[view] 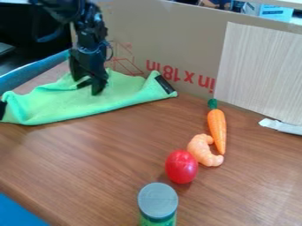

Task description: Unfold the cloth from top left to bottom right

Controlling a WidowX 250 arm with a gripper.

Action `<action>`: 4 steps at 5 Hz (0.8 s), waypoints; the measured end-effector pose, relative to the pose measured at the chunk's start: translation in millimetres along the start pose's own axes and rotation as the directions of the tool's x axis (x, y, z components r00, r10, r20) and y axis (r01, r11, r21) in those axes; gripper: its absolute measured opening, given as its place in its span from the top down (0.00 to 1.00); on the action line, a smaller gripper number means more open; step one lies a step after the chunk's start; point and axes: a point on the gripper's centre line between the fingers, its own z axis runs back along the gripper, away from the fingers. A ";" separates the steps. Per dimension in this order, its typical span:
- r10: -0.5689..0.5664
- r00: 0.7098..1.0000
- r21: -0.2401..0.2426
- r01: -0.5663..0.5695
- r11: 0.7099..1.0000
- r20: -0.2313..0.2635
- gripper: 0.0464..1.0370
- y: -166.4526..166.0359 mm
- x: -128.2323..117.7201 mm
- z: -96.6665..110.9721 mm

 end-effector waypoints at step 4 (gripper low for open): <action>0.002 1.000 -0.031 -0.002 1.000 -0.013 0.04 19.3 7.0 -1.0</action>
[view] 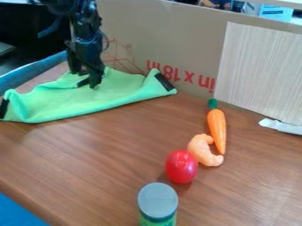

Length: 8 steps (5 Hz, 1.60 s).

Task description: Unfold the cloth from top left to bottom right

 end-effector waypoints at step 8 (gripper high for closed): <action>-0.007 1.000 0.012 0.007 1.000 -0.003 1.00 -0.8 5.0 -9.2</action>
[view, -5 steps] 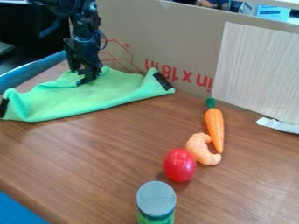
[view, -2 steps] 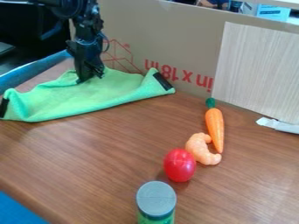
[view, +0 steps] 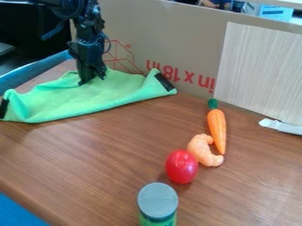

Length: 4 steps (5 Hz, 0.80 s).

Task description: Unfold the cloth from top left to bottom right

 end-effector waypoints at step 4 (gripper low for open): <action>-0.033 0.998 -0.163 0.042 0.986 0.061 1.00 -3.8 -14.8 63.7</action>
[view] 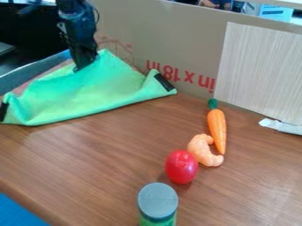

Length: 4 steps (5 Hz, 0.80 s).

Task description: Unfold the cloth from top left to bottom right

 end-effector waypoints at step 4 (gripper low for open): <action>-0.174 0.979 -0.082 0.166 0.983 -0.103 1.00 -55.0 -42.7 40.4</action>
